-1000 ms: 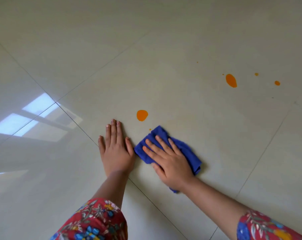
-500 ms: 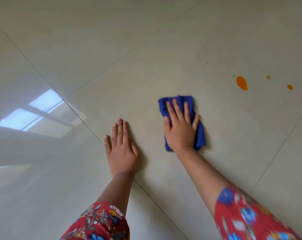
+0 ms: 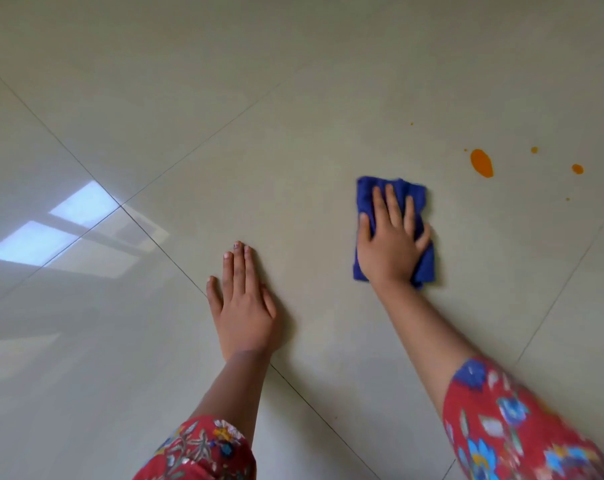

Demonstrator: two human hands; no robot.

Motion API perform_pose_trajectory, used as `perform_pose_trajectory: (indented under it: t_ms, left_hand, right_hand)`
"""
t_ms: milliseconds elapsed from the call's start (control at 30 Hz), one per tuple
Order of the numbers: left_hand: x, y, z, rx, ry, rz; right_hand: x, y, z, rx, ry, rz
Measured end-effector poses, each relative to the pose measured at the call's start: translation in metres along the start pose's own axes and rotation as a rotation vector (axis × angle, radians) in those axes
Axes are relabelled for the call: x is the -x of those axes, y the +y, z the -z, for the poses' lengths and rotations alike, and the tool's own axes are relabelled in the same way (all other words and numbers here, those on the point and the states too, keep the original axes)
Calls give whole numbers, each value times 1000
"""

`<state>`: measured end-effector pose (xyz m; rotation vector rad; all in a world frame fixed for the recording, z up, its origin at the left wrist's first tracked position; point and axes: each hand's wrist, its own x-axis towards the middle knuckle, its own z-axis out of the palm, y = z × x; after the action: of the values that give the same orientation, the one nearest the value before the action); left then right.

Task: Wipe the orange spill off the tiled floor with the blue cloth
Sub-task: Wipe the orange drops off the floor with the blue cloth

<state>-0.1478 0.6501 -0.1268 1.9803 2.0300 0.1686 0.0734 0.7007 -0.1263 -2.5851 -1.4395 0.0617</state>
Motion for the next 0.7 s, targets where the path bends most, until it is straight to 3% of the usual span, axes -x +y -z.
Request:
perform_pose_trajectory:
  t_ms: [67,167,233,333,433,533,600,633,700]
  left_hand:
    - [-1,-1,-1,-9,-1,5]
    - [-4,2,1,26,3,13]
    - [-4,3,0,48,0,21]
    - [-2,-1,0,1,-3,2]
    - [-2,-1,1,-14,-10,4]
    - [0,2,-1,-20,-15,5]
    - [-1,0,-2,-25,-6,9]
    - [-3,-1,-1,-30,-4,11]
    - [-5,-3,1,-30,0,9]
  right_hand:
    - [50,0,0,24,69,-34]
    - [106,-43,-4,-38,-17,344]
    - [91,-73,-9,-120,-122,620]
    - [22,-98,-12,-94,-206,759]
    - [-47,-65,-14,-15,-151,560]
    - [-63,7,-6,-62,-24,69]
    - [-25,23,-5,-38,51,-116]
    - [3,19,-3,-32,61,-65]
    - [62,11,3,-22,-35,339]
